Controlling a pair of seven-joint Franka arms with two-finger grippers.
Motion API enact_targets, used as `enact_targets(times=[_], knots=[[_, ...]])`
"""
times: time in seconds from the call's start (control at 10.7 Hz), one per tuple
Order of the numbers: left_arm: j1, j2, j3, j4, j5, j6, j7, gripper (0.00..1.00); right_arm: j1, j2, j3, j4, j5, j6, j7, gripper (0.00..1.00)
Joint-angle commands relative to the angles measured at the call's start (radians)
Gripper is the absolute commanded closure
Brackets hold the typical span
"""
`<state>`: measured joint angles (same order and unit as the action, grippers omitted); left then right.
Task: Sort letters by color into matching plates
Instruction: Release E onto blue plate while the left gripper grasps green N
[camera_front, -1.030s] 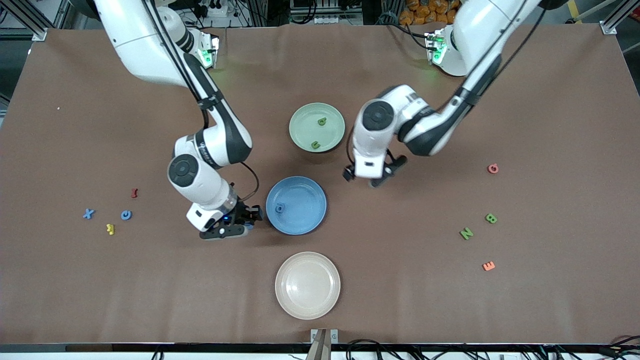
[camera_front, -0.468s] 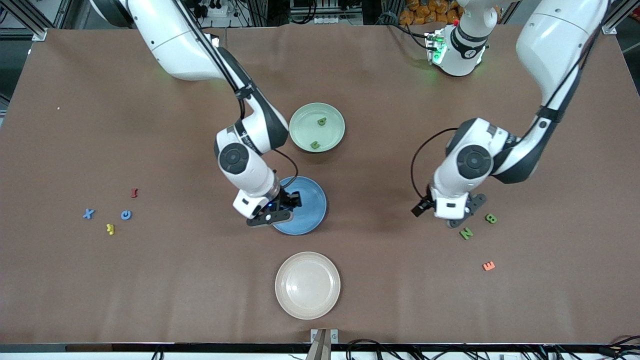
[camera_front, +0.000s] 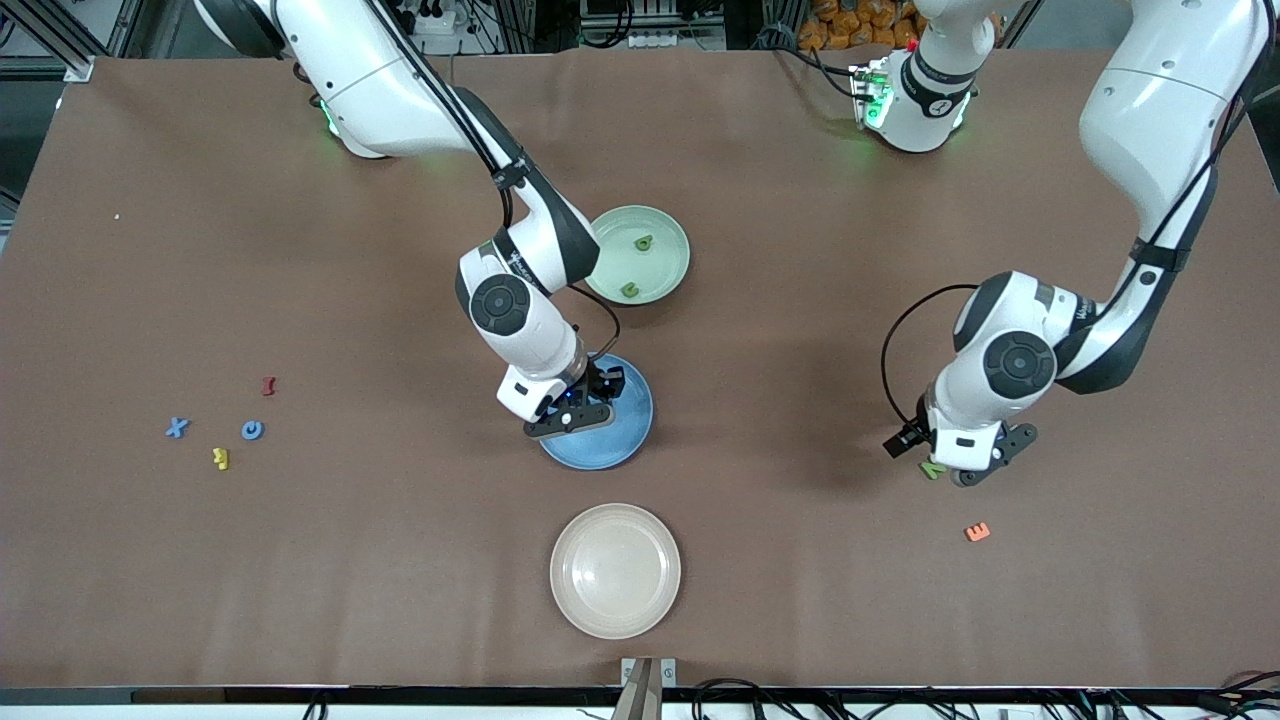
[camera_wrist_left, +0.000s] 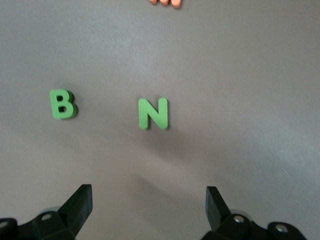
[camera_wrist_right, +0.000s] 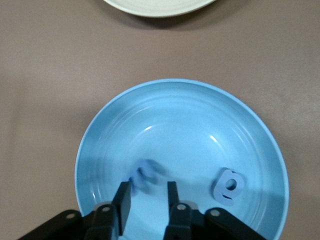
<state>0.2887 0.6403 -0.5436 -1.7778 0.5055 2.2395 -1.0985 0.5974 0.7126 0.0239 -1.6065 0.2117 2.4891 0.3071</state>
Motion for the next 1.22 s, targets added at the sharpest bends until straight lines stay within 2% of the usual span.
enact_targets(times=[0.0, 0.28, 0.37, 0.47, 0.56, 1.12], knots=[[0.024, 0.050, -0.001, 0.086, -0.040, -0.005, 0.040, 0.00, -0.024, 0.013, 0.005, 0.027, -0.029, -0.002, 0.004, 0.38], [0.044, 0.120, 0.001, 0.139, -0.067, 0.006, 0.094, 0.00, -0.034, 0.011, 0.001, 0.027, -0.035, -0.004, -0.014, 0.28], [0.041, 0.136, 0.001, 0.139, -0.061, 0.011, 0.095, 0.00, -0.044, 0.008, -0.005, 0.027, -0.035, -0.006, -0.025, 0.18], [0.041, 0.156, 0.001, 0.146, -0.058, 0.029, 0.095, 0.00, -0.042, 0.002, -0.025, 0.023, -0.037, -0.012, -0.029, 0.00], [0.038, 0.166, 0.001, 0.149, -0.053, 0.034, 0.097, 0.00, -0.042, -0.001, -0.045, 0.022, -0.035, -0.016, -0.063, 0.00], [-0.043, 0.176, 0.112, 0.162, -0.048, 0.038, 0.097, 0.00, -0.100, -0.050, -0.151, 0.022, -0.035, -0.136, -0.237, 0.00]])
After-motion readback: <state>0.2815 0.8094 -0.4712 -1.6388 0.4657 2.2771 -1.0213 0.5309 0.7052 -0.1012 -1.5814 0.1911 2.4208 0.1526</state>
